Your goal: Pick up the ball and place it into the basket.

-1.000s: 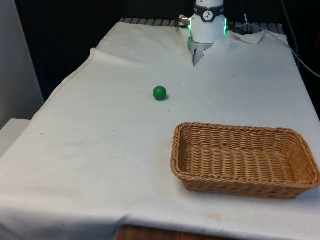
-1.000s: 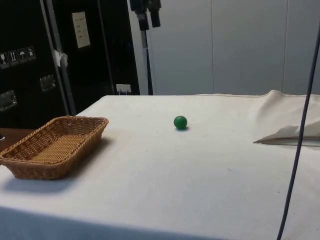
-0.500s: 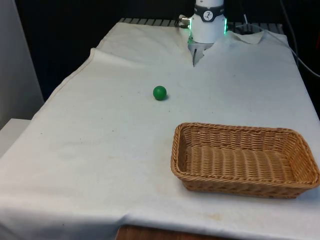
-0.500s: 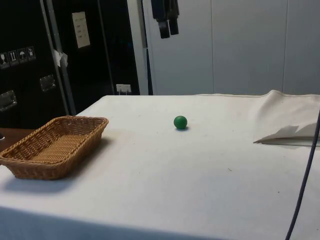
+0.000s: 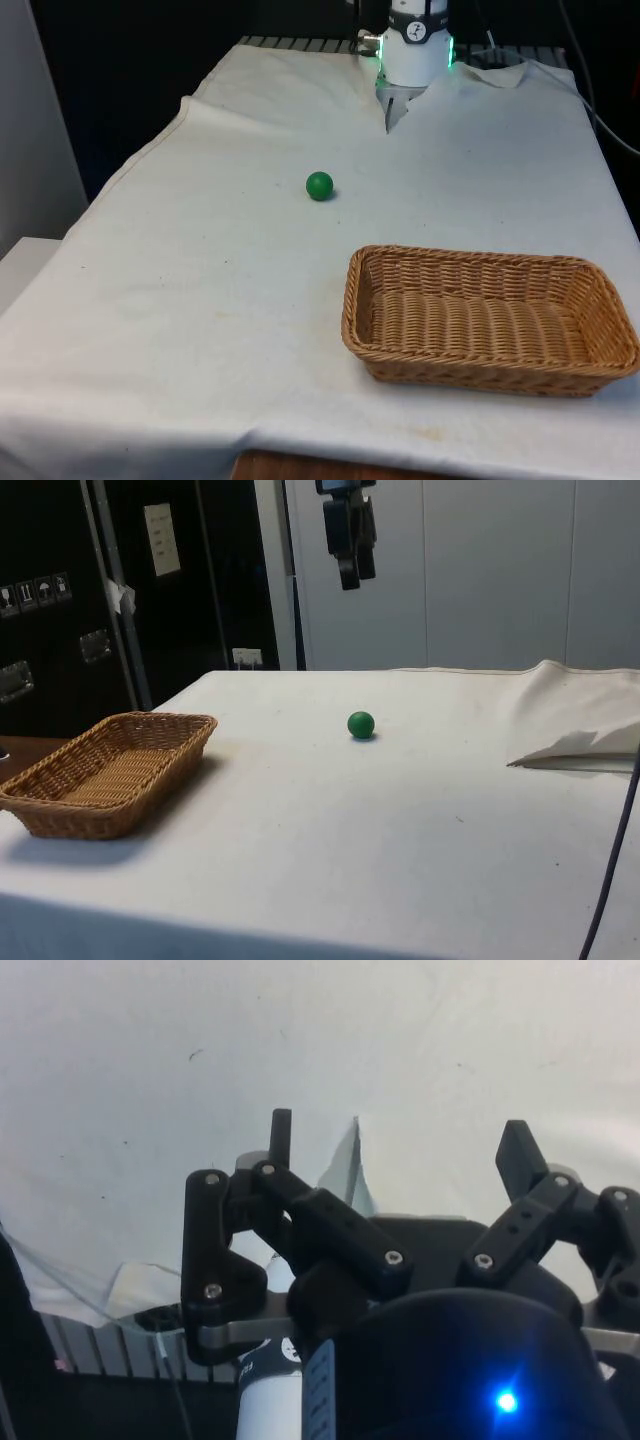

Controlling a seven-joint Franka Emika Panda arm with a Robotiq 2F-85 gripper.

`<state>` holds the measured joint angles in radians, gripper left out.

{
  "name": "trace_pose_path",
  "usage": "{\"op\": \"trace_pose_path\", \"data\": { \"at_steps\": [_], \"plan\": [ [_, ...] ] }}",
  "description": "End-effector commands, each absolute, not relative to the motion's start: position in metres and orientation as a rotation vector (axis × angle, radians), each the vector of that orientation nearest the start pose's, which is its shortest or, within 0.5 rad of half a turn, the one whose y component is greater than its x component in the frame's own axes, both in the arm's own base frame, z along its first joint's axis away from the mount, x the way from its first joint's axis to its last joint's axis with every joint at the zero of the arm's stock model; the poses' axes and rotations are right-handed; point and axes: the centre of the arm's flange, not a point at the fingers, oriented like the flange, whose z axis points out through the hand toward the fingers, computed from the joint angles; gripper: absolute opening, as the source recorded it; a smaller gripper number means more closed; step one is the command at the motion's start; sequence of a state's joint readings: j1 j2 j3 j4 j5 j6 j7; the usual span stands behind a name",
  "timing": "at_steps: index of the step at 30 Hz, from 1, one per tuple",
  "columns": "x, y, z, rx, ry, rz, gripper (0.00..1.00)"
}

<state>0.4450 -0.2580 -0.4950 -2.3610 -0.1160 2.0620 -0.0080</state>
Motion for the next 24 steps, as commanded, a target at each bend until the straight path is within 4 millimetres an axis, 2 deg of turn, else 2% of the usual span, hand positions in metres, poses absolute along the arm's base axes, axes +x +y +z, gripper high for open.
{"op": "trace_pose_path", "data": {
  "at_steps": [1, 4, 15, 22, 23, 24],
  "plan": [
    [0.459, -0.037, 0.411, -3.122, -0.047, 0.092, 1.0],
    [0.458, -0.038, 0.412, -3.118, -0.043, 0.093, 1.0],
    [0.471, -0.063, 0.42, -3.149, -0.031, 0.053, 1.0],
    [0.472, -0.09, 0.42, -3.155, -0.03, 0.004, 1.0],
    [0.472, -0.088, 0.419, -3.151, -0.03, 0.016, 1.0],
    [0.472, -0.097, 0.421, -3.153, -0.034, -0.011, 1.0]
  ]
}}
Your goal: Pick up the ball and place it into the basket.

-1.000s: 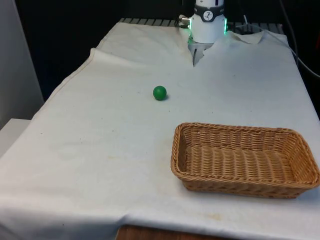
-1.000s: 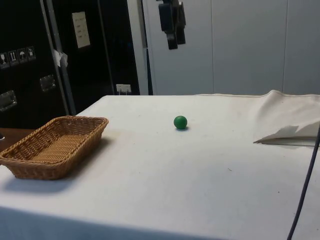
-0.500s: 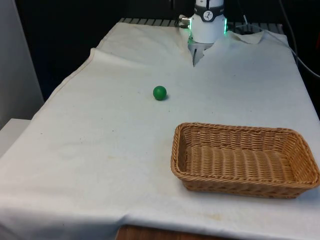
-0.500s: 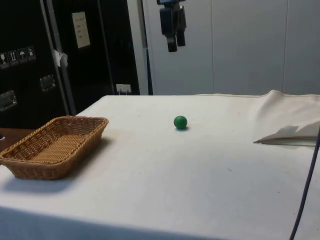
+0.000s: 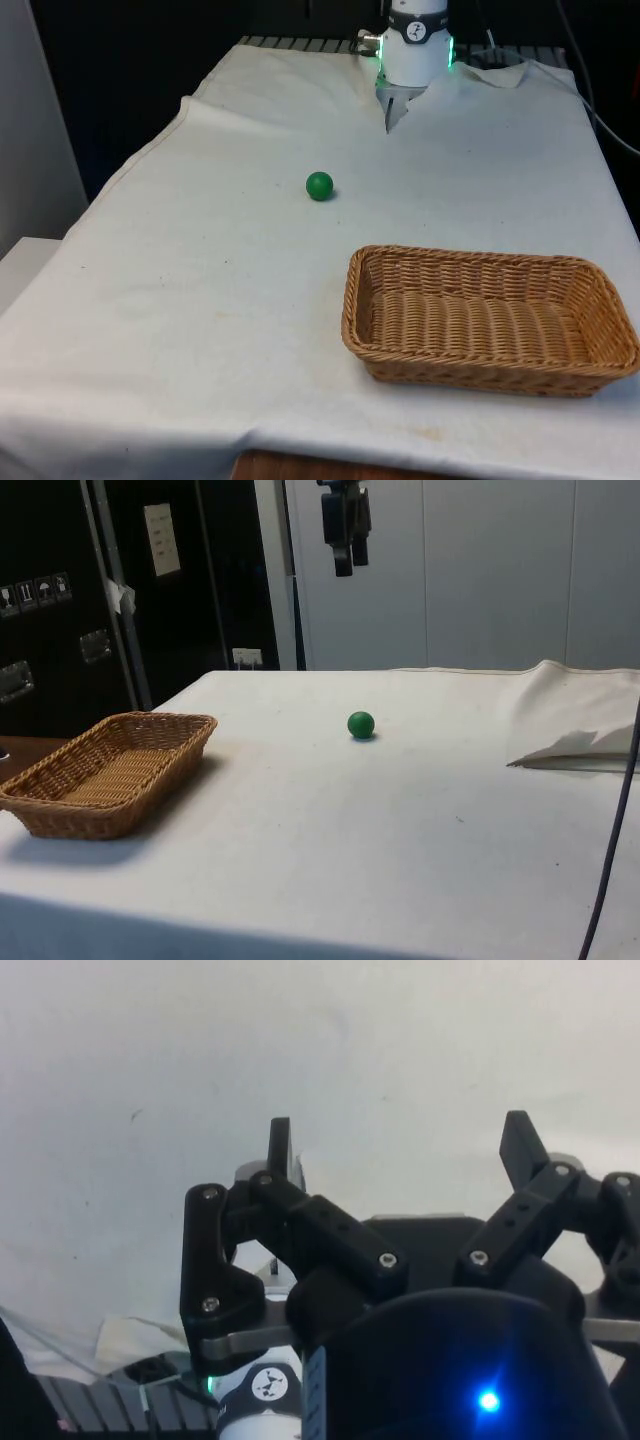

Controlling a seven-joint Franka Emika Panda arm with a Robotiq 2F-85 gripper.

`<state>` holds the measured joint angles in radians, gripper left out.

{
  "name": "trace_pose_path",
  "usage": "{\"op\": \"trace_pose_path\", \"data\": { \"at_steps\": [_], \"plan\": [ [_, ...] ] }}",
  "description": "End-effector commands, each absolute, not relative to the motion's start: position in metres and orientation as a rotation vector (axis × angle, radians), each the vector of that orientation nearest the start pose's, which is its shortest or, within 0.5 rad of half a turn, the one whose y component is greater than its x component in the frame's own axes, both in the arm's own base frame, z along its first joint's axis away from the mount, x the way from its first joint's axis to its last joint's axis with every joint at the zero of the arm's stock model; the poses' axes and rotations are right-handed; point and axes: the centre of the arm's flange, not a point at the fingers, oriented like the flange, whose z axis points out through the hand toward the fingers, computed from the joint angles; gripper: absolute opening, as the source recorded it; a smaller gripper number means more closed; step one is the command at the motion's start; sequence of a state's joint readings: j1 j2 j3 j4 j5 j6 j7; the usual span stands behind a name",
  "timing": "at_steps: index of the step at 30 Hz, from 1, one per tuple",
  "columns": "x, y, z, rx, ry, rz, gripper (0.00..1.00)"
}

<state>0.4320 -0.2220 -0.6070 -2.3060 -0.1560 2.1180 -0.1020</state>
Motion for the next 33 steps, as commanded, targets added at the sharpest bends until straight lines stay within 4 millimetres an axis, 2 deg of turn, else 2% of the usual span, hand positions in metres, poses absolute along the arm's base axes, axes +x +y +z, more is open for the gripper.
{"op": "trace_pose_path", "data": {
  "at_steps": [1, 7, 8, 9, 12, 17, 27, 33],
  "plan": [
    [0.472, -0.1, 0.421, -3.152, -0.034, -0.018, 1.0],
    [0.469, -0.124, 0.435, -3.146, -0.052, -0.066, 1.0],
    [0.472, -0.117, 0.428, -3.143, -0.043, -0.045, 1.0],
    [0.469, -0.127, 0.436, -3.144, -0.054, -0.071, 1.0],
    [0.465, -0.133, 0.442, -3.136, -0.066, -0.085, 1.0],
    [0.462, -0.142, 0.443, -3.119, -0.083, -0.094, 1.0],
    [0.465, -0.157, 0.427, -3.135, -0.122, -0.08, 1.0],
    [0.474, -0.16, 0.405, -3.157, -0.131, -0.094, 1.0]
  ]
}}
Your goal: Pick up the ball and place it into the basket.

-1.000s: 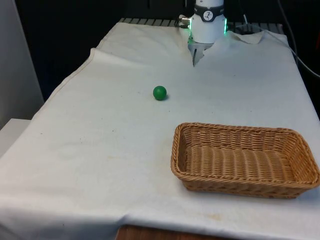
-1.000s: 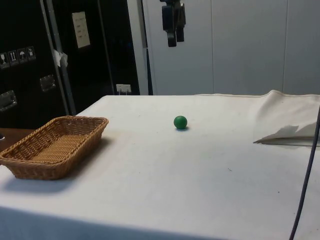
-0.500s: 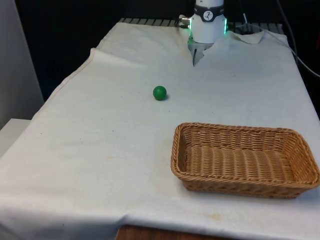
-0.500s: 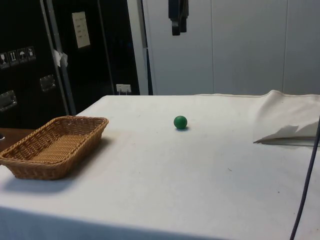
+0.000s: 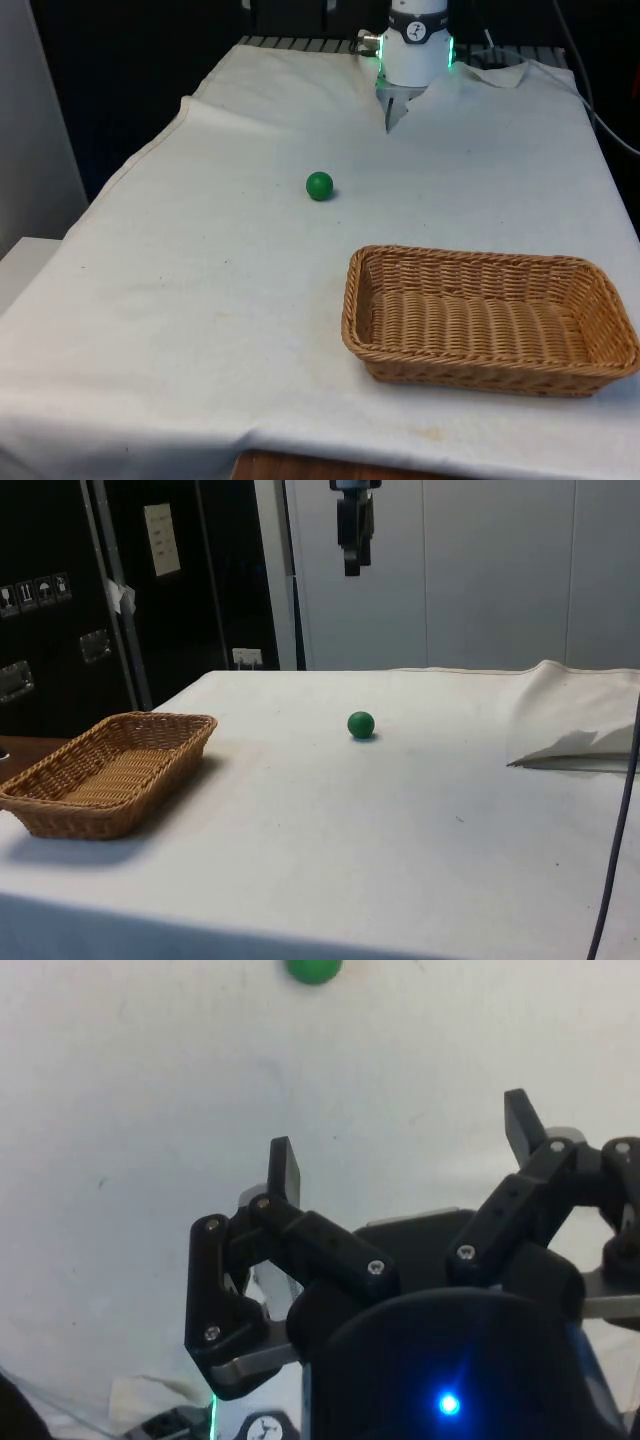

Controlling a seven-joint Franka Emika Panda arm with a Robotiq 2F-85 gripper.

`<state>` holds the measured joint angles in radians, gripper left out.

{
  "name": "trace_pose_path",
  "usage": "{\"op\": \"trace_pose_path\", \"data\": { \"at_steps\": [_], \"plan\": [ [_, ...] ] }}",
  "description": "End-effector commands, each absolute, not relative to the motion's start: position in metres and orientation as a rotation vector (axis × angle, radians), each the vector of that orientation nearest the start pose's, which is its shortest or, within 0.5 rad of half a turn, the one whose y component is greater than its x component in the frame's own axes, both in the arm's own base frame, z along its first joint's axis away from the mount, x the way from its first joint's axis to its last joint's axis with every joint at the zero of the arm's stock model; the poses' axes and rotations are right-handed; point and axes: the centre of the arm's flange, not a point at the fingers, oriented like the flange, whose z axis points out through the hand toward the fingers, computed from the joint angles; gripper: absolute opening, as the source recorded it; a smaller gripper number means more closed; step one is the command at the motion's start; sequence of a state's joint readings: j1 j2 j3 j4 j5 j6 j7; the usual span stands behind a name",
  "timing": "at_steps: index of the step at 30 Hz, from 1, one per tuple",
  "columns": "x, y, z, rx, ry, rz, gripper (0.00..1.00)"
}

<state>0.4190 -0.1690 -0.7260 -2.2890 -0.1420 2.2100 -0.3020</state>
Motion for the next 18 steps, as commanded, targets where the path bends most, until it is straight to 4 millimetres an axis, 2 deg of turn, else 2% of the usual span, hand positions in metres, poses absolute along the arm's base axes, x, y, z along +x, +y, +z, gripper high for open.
{"op": "trace_pose_path", "data": {
  "at_steps": [1, 4, 5, 6, 12, 13, 15, 18],
  "plan": [
    [0.474, -0.16, 0.403, -3.159, -0.129, -0.096, 1.0],
    [0.475, -0.159, 0.392, -3.168, -0.13, -0.1, 1.0],
    [0.475, -0.159, 0.396, -3.17, -0.128, -0.083, 1.0],
    [0.475, -0.159, 0.385, -3.172, -0.129, -0.102, 1.0],
    [0.473, -0.153, 0.365, -3.179, -0.128, -0.102, 1.0],
    [0.473, -0.155, 0.367, -3.184, -0.129, -0.092, 1.0],
    [0.473, -0.15, 0.353, -3.182, -0.127, -0.096, 1.0],
    [0.474, -0.147, 0.344, -3.186, -0.125, -0.094, 1.0]
  ]
}}
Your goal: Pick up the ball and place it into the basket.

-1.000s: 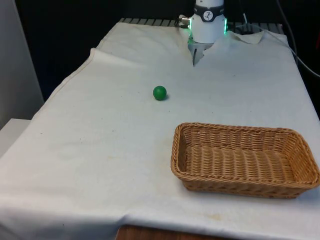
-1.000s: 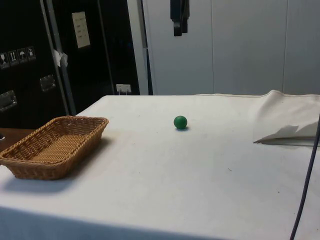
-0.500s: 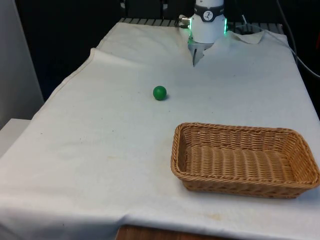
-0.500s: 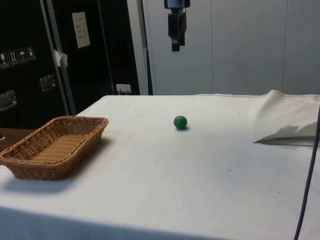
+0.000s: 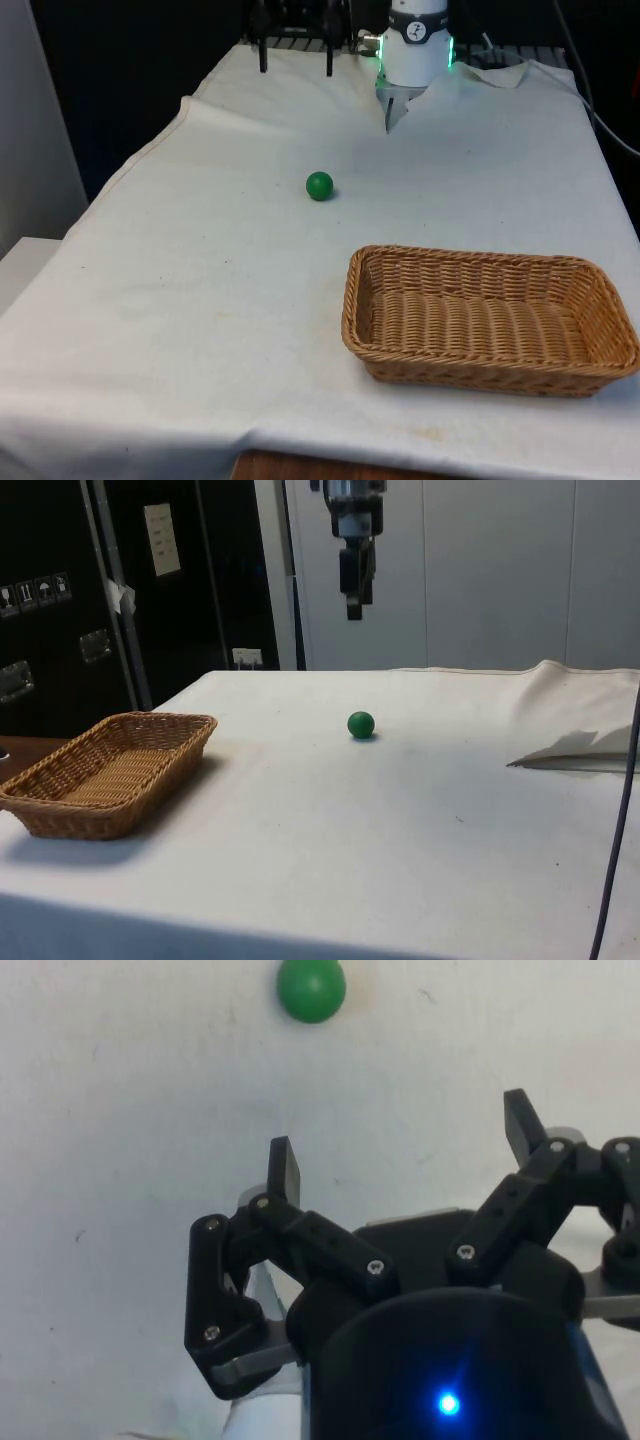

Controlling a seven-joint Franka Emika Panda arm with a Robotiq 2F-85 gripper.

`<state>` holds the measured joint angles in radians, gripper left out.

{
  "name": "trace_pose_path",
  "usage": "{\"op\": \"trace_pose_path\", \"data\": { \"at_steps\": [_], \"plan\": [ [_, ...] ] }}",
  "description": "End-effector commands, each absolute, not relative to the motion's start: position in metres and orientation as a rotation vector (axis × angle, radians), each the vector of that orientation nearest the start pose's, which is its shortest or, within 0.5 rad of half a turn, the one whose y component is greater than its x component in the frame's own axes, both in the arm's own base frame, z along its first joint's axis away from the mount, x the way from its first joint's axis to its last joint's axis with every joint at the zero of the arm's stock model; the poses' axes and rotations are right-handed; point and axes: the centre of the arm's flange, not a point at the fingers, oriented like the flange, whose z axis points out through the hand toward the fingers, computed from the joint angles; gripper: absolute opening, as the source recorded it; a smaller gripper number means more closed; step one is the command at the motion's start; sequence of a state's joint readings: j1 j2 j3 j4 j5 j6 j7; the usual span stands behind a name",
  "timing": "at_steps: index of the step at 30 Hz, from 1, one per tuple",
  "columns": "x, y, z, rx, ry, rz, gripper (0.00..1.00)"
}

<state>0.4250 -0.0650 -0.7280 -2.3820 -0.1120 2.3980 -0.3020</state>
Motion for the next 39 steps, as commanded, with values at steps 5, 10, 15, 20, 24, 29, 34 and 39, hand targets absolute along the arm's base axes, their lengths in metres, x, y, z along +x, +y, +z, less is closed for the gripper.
{"op": "trace_pose_path", "data": {
  "at_steps": [5, 10, 15, 20, 24, 29, 34, 39],
  "plan": [
    [0.478, -0.142, 0.328, -3.194, -0.121, -0.084, 1.0],
    [0.481, -0.138, 0.312, -3.198, -0.115, -0.07, 1.0],
    [0.483, -0.135, 0.295, -3.196, -0.111, -0.056, 1.0],
    [0.484, -0.132, 0.276, -3.192, -0.102, -0.038, 1.0],
    [0.483, -0.13, 0.267, -3.188, -0.101, -0.035, 1.0],
    [0.481, -0.126, 0.248, -3.181, -0.094, -0.028, 1.0],
    [0.481, -0.123, 0.238, -3.179, -0.094, -0.032, 1.0],
    [0.482, -0.119, 0.225, -3.178, -0.093, -0.045, 1.0]
  ]
}}
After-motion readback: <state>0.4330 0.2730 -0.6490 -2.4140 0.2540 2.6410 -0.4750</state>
